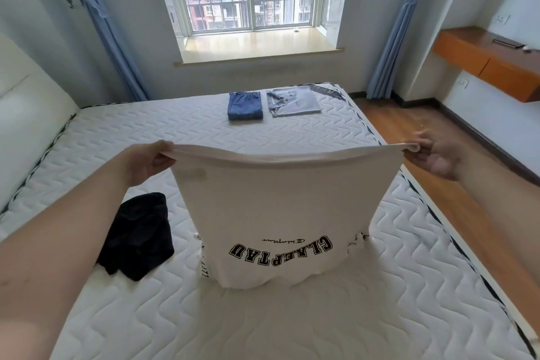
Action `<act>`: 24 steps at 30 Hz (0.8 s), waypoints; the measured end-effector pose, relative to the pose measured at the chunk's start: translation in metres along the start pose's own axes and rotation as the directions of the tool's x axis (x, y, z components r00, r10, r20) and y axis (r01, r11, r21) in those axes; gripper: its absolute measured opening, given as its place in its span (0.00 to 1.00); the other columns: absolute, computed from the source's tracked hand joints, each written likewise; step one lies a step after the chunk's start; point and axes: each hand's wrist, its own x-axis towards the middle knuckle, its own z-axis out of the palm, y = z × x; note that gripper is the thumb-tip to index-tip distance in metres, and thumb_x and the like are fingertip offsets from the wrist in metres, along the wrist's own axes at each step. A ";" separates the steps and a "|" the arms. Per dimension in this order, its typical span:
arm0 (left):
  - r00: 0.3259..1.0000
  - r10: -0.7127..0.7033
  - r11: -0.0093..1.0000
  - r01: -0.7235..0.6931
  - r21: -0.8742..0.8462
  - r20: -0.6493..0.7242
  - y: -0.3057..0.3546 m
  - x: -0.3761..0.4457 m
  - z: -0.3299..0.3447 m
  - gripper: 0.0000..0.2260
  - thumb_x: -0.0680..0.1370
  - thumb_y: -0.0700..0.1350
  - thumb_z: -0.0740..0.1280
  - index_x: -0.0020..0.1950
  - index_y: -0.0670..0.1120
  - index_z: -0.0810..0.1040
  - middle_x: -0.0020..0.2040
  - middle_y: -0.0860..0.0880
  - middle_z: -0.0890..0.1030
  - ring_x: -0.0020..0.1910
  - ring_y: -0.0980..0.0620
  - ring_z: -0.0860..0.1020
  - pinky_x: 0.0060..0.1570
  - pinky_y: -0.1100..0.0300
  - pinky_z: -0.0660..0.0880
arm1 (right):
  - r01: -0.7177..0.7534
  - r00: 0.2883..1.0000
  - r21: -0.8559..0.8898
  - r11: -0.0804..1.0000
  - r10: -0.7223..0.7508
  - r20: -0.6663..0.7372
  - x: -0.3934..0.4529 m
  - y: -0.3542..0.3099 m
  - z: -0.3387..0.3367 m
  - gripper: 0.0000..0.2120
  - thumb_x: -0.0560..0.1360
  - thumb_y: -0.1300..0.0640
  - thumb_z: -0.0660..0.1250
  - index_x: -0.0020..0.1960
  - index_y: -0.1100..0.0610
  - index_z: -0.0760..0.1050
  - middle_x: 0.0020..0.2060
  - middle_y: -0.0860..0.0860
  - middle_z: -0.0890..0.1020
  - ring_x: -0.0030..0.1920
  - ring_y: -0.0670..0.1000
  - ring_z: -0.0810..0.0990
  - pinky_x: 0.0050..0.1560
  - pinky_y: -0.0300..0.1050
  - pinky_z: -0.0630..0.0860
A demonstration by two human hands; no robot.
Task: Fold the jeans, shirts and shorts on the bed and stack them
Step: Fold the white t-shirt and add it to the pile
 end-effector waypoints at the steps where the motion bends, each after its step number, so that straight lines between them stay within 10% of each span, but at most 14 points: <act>1: 1.000 0.012 1.000 -0.013 -0.012 -0.028 0.005 0.007 0.007 0.11 0.78 0.45 0.71 0.55 0.38 0.78 0.50 0.43 0.83 0.48 0.49 0.83 0.53 0.58 0.77 | 0.015 0.999 -0.006 1.000 -0.015 -0.038 0.009 -0.005 0.008 0.07 0.80 0.58 0.64 0.44 0.58 0.74 0.41 0.55 0.78 0.42 0.50 0.78 0.44 0.43 0.81; 10: 0.944 0.164 0.975 -0.199 -0.098 -0.285 0.108 0.059 0.036 0.10 0.82 0.34 0.60 0.43 0.43 0.77 0.43 0.46 0.78 0.39 0.54 0.79 0.52 0.63 0.79 | 0.227 0.968 -0.009 0.974 -0.226 -0.111 0.085 -0.115 0.080 0.11 0.79 0.67 0.64 0.40 0.56 0.76 0.24 0.49 0.81 0.25 0.44 0.80 0.25 0.32 0.75; 17: 0.910 0.300 0.917 -0.358 -0.177 -0.288 0.157 0.045 0.045 0.10 0.82 0.33 0.60 0.46 0.43 0.77 0.46 0.43 0.78 0.43 0.49 0.80 0.36 0.65 0.80 | 0.363 0.930 -0.027 0.932 -0.364 -0.061 0.090 -0.168 0.080 0.07 0.79 0.64 0.65 0.46 0.57 0.80 0.46 0.52 0.80 0.49 0.51 0.79 0.41 0.36 0.81; 21: 0.902 0.309 0.905 -0.376 -0.199 -0.300 0.126 0.047 0.052 0.11 0.82 0.33 0.59 0.47 0.44 0.78 0.53 0.42 0.79 0.46 0.50 0.81 0.39 0.64 0.81 | 0.388 0.920 -0.063 0.919 -0.391 -0.036 0.097 -0.149 0.059 0.09 0.79 0.63 0.65 0.58 0.59 0.80 0.48 0.52 0.81 0.48 0.50 0.79 0.38 0.33 0.80; 24: 0.915 0.248 0.934 -0.313 -0.171 -0.319 0.072 0.051 0.057 0.13 0.82 0.32 0.58 0.49 0.45 0.79 0.59 0.41 0.77 0.48 0.49 0.81 0.40 0.64 0.81 | 0.303 0.946 -0.161 0.939 -0.316 -0.064 0.106 -0.109 0.039 0.07 0.78 0.62 0.66 0.49 0.55 0.82 0.54 0.55 0.81 0.48 0.52 0.81 0.41 0.35 0.80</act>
